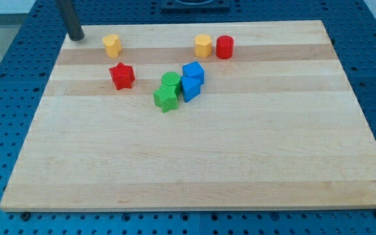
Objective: Keep yellow heart vertically above green circle
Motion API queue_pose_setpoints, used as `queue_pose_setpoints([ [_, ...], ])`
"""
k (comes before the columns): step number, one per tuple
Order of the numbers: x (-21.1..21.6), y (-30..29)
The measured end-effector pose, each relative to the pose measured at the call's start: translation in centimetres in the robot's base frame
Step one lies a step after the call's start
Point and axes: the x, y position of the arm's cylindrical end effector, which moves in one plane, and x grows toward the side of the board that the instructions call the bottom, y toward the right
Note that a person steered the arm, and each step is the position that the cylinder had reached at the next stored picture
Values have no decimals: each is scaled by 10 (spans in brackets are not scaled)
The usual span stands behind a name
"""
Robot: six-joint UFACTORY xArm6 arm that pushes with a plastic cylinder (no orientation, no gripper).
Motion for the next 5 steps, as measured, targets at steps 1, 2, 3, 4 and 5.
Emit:
queue_pose_setpoints([
  [1, 24, 9],
  [2, 24, 58],
  [3, 16, 89],
  [4, 8, 114],
  [5, -15, 116],
])
